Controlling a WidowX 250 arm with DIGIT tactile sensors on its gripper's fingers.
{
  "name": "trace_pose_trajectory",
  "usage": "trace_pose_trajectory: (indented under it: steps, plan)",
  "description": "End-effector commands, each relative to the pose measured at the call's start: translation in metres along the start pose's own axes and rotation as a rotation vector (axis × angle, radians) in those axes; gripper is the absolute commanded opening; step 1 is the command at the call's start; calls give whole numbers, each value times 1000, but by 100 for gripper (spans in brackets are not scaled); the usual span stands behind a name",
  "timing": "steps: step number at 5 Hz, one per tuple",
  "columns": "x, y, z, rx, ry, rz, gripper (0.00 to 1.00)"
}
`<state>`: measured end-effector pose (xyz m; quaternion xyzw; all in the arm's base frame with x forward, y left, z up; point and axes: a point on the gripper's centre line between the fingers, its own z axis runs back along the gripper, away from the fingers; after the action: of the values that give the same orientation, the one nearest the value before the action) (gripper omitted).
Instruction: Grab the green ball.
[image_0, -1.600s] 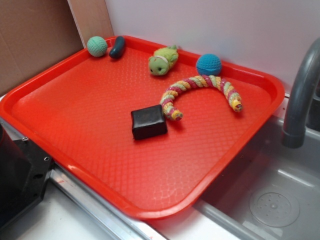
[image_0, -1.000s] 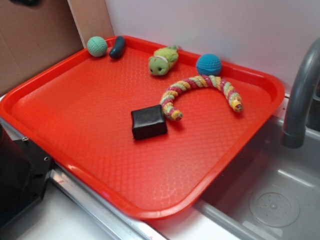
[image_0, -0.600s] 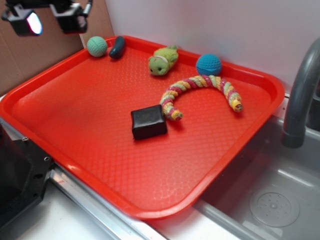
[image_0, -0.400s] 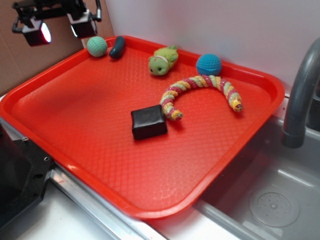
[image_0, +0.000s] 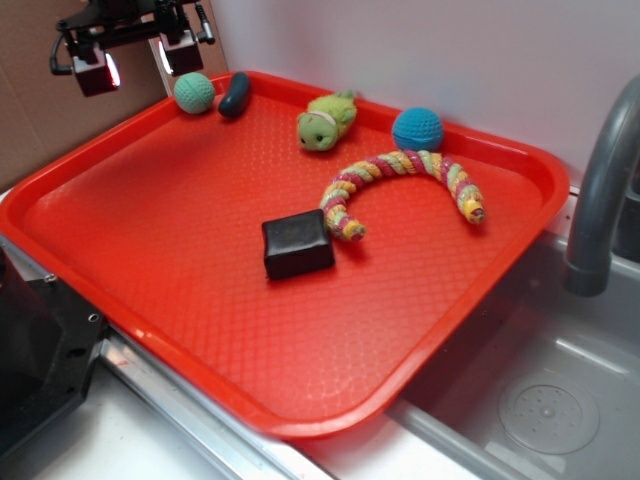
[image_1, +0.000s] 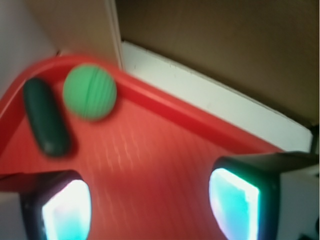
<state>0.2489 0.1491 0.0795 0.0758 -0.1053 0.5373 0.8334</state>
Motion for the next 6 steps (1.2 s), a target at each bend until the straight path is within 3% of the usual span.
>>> trace_pose_trajectory:
  steps: [1,4,5,6]
  plan:
    - [29,-2,6,-25,-50,40,100]
    - [29,-2,6,-25,-50,40,100]
    - [37,-9,-11,-7,-15,134,100]
    - [41,-18,-23,13,-27,201,100]
